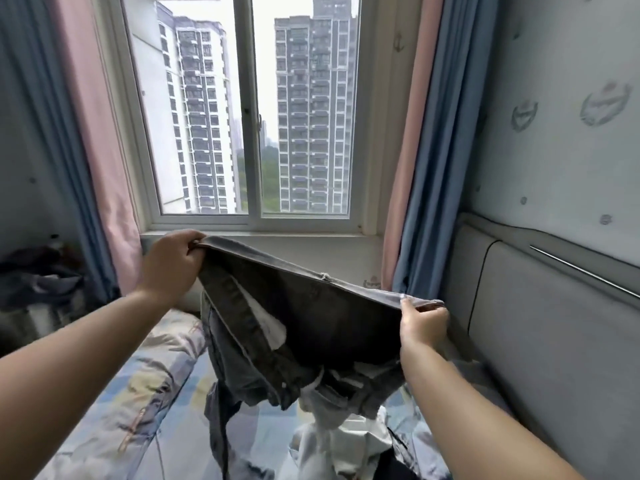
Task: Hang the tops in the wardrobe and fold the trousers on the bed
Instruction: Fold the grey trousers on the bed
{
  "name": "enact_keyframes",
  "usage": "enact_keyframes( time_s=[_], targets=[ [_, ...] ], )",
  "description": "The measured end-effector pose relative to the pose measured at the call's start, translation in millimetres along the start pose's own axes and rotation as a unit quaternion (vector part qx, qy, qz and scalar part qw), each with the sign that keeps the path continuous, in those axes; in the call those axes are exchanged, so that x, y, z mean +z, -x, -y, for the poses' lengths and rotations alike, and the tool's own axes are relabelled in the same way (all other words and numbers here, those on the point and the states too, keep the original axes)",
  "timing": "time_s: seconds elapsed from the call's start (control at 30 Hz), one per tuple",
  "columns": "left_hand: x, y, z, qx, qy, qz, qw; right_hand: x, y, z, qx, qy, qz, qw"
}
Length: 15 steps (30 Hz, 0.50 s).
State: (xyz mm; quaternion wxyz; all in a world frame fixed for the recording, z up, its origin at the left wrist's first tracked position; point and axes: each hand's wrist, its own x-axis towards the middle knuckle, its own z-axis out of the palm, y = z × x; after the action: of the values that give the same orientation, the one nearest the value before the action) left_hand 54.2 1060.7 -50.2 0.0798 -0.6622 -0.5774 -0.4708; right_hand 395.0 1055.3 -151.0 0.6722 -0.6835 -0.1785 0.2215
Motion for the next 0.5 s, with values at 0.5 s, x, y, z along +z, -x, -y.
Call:
enact_keyframes(
  time_s=[0.5],
  targets=[
    [-138.4,-35.4,147.8,-0.115,0.041,-0.092,0.988,68.8,86.4,84.7,-0.425,0.399,0.198,0.788]
  ],
)
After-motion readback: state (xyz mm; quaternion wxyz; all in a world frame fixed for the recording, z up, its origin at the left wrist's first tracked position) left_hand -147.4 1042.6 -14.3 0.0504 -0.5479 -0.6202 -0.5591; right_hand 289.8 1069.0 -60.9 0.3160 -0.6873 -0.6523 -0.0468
